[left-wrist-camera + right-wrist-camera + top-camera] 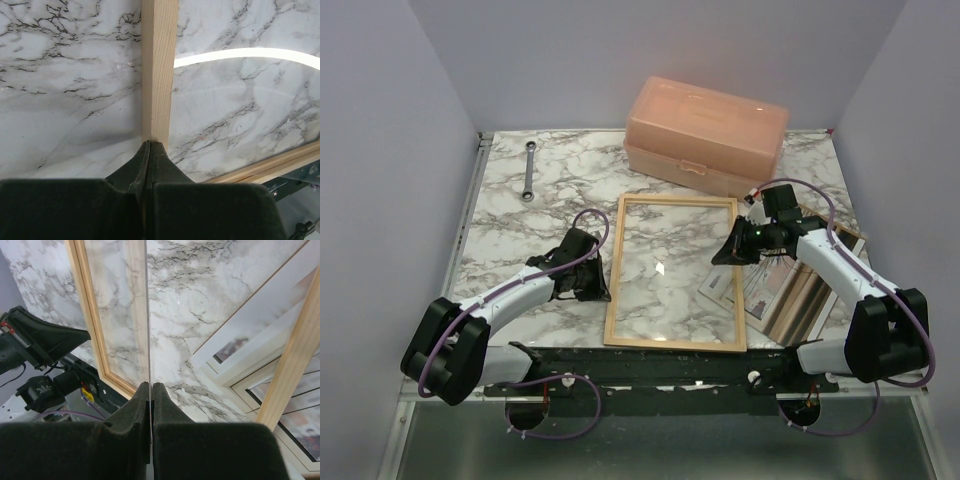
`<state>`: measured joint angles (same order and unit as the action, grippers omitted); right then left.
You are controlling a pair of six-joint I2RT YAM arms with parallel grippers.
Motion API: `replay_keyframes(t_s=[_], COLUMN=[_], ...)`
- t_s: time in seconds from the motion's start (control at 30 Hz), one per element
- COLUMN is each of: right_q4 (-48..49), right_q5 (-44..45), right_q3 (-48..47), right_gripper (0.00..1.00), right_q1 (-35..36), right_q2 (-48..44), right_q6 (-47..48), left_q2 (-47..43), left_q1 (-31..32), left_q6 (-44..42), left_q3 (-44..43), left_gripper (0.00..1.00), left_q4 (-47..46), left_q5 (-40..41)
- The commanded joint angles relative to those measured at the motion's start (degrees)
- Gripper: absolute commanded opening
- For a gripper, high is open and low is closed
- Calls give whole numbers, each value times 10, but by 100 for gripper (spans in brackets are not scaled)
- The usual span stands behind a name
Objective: Put the photo into the frame
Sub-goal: Place the photo frame item in the photo frame.
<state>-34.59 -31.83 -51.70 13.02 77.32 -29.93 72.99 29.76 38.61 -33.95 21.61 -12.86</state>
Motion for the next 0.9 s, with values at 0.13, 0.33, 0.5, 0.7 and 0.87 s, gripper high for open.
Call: replay_keyframes(t_s=[0.13,0.33,0.5,0.7,0.87], right_q4=[50,77,74,72,86], right_q5=[-130,-166,-180,-228,-258], right_q3=[1,-13,-18,-22,-24], right_gripper=[0,0,0,0,0], right_q1=[8,8,8,9,8], right_q2=[-19,-5,3,-6,-24], right_q6=[-50,-63,-60,-80,-114], left_q2=[32,34,34,36,38], left_q1=[11,12,13,13,14], left_q6=[-15,-15,-15,-15,-16], left_q3=[26,26,25,24,23], left_gripper=[0,0,0,0,0], left_q4=[40,39,40,40,41], left_q5=[41,40,42,41,43])
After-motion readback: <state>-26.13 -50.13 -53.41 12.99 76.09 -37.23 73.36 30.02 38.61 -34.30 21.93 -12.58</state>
